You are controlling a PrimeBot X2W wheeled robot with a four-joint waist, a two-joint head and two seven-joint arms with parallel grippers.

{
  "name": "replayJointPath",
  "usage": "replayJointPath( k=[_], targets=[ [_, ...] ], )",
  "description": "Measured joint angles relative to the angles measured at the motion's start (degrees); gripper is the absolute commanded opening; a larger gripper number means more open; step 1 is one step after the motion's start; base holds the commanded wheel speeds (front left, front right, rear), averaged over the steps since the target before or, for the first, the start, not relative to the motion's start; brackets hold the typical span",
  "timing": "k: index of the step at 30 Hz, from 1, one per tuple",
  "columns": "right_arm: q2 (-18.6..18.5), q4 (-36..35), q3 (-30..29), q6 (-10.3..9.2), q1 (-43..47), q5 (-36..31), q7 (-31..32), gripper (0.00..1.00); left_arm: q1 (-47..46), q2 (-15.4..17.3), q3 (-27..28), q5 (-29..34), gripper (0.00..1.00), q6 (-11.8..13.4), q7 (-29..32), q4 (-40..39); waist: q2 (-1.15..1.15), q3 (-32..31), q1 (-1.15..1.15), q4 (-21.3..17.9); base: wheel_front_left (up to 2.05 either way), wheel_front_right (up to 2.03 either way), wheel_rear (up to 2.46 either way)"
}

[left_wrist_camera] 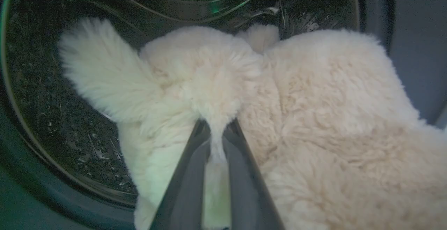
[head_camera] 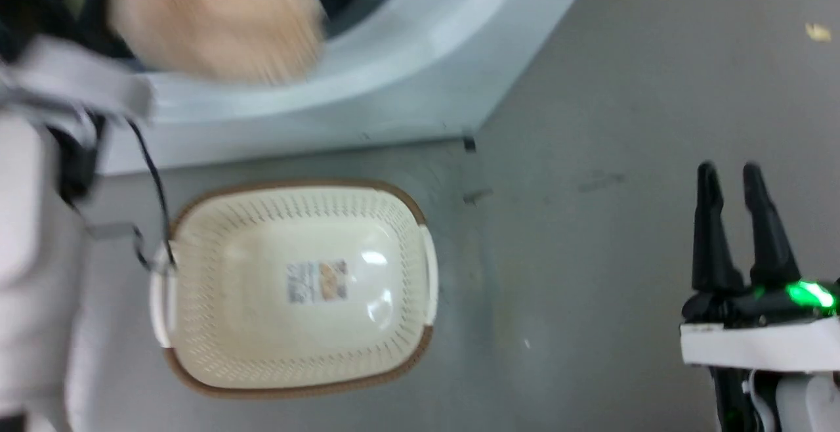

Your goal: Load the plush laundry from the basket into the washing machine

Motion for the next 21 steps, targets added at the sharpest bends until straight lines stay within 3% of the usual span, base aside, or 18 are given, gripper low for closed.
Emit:
replayJointPath(
  k=[8,14,21],
  targets=[
    [0.01,-2.0,2.43,0.0,-3.5,2.58,0.0,1.0,-19.79,5.6,-2.56,2.09,0.0,-0.38,5.67,11.35,0.0,9.6,0.01,-4.31,0.0,0.0,0.0],
    [0.0,-1.38,3.46,0.0,-4.2,3.93,0.0,1.0,-30.78,7.47,-4.04,2.05,0.0,-0.4,7.67,20.89,0.0,14.38,0.01,-7.5,0.0,0.0,0.0],
    [0.01,-0.67,4.47,0.0,-4.34,4.76,0.0,1.0,-37.55,8.58,-6.6,2.1,0.0,-0.42,8.6,29.45,0.0,17.25,0.0,-9.91,0.0,0.0,0.0]
  ],
)
